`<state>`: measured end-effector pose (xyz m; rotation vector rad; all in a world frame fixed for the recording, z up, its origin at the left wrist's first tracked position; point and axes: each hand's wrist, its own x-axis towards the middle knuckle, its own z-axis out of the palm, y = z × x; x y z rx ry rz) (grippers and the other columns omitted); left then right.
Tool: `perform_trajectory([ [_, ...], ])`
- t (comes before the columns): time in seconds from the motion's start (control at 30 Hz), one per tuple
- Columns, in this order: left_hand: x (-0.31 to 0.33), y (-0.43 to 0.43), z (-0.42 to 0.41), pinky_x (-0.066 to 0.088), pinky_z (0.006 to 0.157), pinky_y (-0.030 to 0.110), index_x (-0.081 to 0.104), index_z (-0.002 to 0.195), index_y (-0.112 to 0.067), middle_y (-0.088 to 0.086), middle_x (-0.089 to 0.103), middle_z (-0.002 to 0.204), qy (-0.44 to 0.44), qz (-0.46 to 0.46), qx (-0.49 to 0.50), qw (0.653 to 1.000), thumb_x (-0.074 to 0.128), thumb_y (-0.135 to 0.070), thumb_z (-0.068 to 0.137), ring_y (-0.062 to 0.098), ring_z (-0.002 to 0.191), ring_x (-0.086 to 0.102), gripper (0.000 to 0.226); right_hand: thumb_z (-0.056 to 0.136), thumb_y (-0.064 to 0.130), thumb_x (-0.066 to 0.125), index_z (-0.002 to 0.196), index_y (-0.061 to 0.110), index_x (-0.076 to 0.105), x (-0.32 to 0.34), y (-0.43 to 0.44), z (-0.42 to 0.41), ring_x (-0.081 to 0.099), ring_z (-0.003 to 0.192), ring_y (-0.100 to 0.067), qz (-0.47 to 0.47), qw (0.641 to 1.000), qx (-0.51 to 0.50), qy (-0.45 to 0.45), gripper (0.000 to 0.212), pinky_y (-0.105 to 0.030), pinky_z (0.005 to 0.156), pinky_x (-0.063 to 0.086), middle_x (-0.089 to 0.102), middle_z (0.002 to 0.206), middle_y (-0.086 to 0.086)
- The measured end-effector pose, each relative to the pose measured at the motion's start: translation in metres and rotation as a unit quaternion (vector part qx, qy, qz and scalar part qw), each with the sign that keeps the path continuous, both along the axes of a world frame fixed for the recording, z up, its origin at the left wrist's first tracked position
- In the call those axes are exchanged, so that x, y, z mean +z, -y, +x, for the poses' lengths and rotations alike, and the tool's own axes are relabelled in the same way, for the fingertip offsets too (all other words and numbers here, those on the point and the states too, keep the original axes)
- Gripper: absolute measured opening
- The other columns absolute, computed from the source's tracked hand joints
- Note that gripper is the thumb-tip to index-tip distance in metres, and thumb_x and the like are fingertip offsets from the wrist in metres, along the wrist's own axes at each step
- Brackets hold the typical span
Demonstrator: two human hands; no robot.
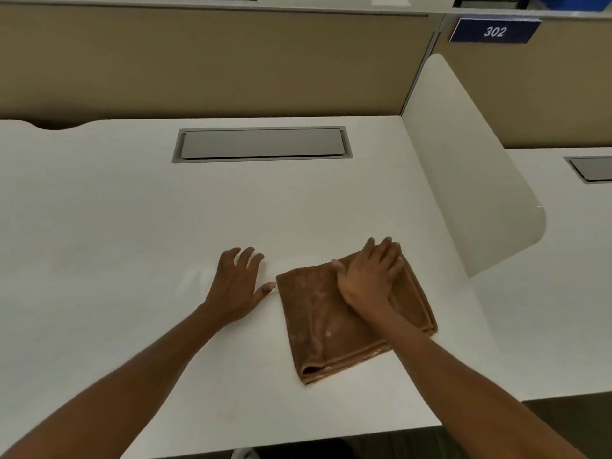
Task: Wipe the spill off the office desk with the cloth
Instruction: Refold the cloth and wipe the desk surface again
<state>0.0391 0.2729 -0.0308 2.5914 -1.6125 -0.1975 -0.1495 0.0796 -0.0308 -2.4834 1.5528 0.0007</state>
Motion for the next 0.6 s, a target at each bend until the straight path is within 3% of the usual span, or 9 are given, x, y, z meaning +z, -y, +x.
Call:
perform_trajectory([
  [0.17, -0.014, -0.069, 0.009, 0.022, 0.109, 0.062, 0.038, 0.139, -0.006, 0.021, 0.036, 0.149, 0.003, 0.064, 0.041, 0.997, 0.022, -0.068, 0.088, 0.046, 0.136, 0.028, 0.082, 0.081, 0.077, -0.001, 0.147, -0.008, 0.003, -0.024, -0.039, -0.004, -0.002, 0.144, -0.044, -0.006, 0.998, 0.053, -0.028, 0.108, -0.054, 0.118, 0.001, 0.004, 0.154, -0.034],
  [0.43, -0.014, -0.105, 0.015, 0.015, 0.109, 0.066, 0.031, 0.144, -0.008, 0.017, 0.027, 0.154, -0.021, 0.050, 0.049, 0.997, 0.007, -0.068, 0.089, 0.040, 0.142, 0.021, 0.085, 0.089, 0.065, 0.014, 0.146, -0.011, 0.015, -0.022, -0.054, 0.005, 0.008, 0.143, -0.045, -0.029, 0.995, 0.087, -0.049, 0.094, -0.056, 0.117, 0.008, 0.016, 0.152, -0.035],
  [0.6, -0.016, -0.106, 0.015, 0.013, 0.109, 0.068, 0.028, 0.145, -0.008, 0.016, 0.024, 0.156, -0.035, 0.024, 0.042, 0.998, 0.006, -0.066, 0.090, 0.037, 0.142, 0.020, 0.083, 0.089, 0.061, 0.013, 0.145, -0.011, 0.017, -0.020, -0.077, 0.011, 0.011, 0.143, -0.045, -0.048, 0.992, 0.110, -0.043, 0.091, -0.057, 0.116, 0.011, 0.018, 0.152, -0.035],
])
